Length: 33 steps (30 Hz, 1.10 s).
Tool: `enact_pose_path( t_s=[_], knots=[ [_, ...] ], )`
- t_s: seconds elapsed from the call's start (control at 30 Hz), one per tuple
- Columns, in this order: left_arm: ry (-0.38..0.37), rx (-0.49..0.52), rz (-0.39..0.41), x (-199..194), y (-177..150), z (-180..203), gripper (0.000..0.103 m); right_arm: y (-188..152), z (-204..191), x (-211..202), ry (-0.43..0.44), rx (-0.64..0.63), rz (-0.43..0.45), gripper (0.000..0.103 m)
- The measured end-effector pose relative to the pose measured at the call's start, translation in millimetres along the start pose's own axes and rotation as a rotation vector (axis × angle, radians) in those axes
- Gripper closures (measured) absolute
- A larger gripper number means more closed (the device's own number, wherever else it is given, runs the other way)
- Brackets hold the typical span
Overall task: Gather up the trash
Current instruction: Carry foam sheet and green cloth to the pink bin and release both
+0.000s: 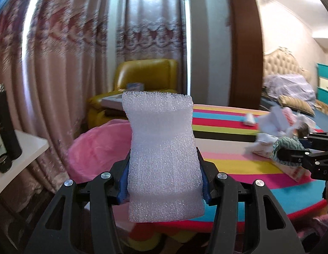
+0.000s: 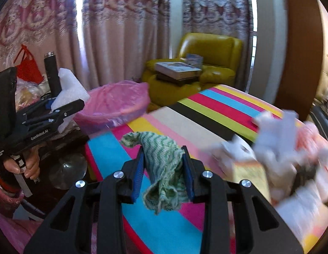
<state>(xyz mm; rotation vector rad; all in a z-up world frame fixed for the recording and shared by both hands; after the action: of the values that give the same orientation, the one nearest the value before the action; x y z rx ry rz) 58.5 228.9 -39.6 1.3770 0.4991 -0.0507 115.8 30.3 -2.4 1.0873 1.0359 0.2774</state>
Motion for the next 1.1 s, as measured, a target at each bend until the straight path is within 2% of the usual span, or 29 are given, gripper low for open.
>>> enact_pose_path(
  t_s=[0.27,0.5,0.8,1.1],
  knots=[
    [0.089,-0.050,-0.021,27.4,18.7,-63.3,0.053,63.7,-26.2,67.2,0.086,-0.010,0.001,0.070],
    [0.114,-0.106,-0.067,65.4,22.5,-95.0,0.053,115.3,-49.0,128.0,0.146,-0.017,-0.006,0.068],
    [0.135,-0.136,-0.113,90.4,11.4,-105.1,0.053,150.5,-70.8,189.0,0.154,-0.054,-0.025,0.068],
    [0.157,-0.152,-0.117,94.6,10.1,-118.4,0.050,184.1,-86.4,222.1,0.181,-0.071,-0.015,0.066]
  ],
)
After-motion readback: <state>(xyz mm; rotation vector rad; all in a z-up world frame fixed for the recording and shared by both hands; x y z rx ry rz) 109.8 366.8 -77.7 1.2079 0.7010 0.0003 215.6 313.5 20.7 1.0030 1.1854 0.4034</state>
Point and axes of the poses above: each gripper's, at about its wrist camera, not at the fingertips, and x roughly the way its jaws point, z to its right, y to its top, the point moved 7 cm from there along x, roughly the way its jaws point, and after that the axes turned 7 degrees about -x, right-handed, at the moved point
